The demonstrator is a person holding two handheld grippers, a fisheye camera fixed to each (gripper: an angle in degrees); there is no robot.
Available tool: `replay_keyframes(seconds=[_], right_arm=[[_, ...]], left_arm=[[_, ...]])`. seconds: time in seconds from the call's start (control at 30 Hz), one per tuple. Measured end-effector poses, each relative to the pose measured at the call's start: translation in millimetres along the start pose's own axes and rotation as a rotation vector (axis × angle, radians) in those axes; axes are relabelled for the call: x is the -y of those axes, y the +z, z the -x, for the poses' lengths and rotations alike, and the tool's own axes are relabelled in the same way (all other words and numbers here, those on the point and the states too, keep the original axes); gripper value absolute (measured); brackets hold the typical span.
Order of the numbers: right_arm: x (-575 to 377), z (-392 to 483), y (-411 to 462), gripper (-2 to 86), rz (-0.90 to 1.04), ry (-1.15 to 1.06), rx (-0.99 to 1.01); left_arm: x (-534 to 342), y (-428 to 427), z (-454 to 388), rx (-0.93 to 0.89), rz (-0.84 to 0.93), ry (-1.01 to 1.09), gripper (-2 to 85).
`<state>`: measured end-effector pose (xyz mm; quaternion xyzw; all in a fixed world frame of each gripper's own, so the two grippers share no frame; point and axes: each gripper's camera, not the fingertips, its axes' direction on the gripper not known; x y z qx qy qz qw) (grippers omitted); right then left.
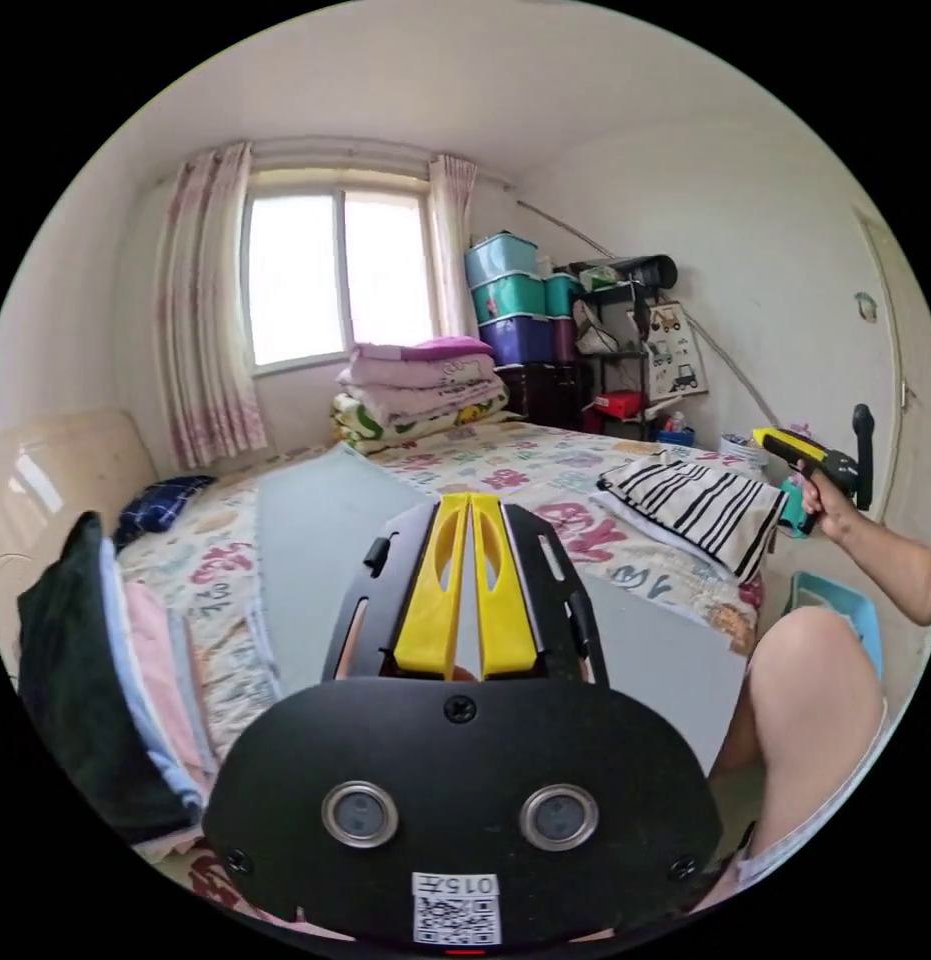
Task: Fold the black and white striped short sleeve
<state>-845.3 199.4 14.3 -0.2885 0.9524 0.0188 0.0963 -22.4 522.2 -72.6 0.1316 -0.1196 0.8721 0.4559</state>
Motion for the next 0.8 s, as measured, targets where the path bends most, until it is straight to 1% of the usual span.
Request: replay_keyframes(seconds=[0.07, 0.1, 0.17, 0.2, 0.27, 0.3, 0.37, 0.4, 0.43, 0.47, 0.53, 0.63, 0.7, 0.8], right_arm=[[-32, 26, 2, -1.0, 0.031, -0.03, 0.016], [-37, 31, 2, -1.0, 0.031, -0.029, 0.041], [-44, 49, 7, -1.0, 0.017, -0.01, 0.157], [-44, 55, 9, -1.0, 0.015, -0.011, 0.183], [-39, 84, 17, -1.0, -0.01, -0.042, 0.258], [-37, 92, 19, -1.0, -0.02, -0.054, 0.276], [-34, 130, 28, -1.0, -0.05, -0.113, 0.374], [-33, 140, 31, -1.0, -0.053, -0.128, 0.403], [-33, 161, 36, -1.0, -0.054, -0.156, 0.463], [-33, 183, 40, -1.0, -0.052, -0.185, 0.529], [-37, 216, 46, -1.0, -0.058, -0.223, 0.623], [-46, 271, 55, -1.0, -0.074, -0.293, 0.752], [-49, 300, 64, -1.0, -0.068, -0.315, 0.822], [-48, 340, 82, -0.9, -0.039, -0.266, 0.984]], left_arm=[[-14, -63, 48, 0.116, -0.021, -0.052, 0.1], [-17, -77, 61, 0.144, -0.023, -0.074, 0.3], [-29, -132, 113, 0.257, -0.044, -0.188, 1.6], [-32, -145, 125, 0.289, -0.05, -0.221, 2.0], [-46, -199, 170, 0.432, -0.109, -0.354, 5.3], [-50, -212, 181, 0.464, -0.129, -0.387, 6.0], [-72, -250, 230, 0.551, -0.185, -0.523, 9.3], [-78, -254, 244, 0.562, -0.174, -0.553, 10.5], [-92, -258, 275, 0.576, -0.111, -0.628, 12.8], [-107, -259, 304, 0.576, -0.042, -0.698, 13.6], [-136, -264, 335, 0.556, 0.017, -0.794, 13.9], [-177, -274, 356, 0.479, 0.012, -0.877, 13.4], [-183, -281, 369, 0.441, -0.001, -0.92, 13.7], [-187, -295, 382, 0.533, -0.035, -0.971, 15.0]])
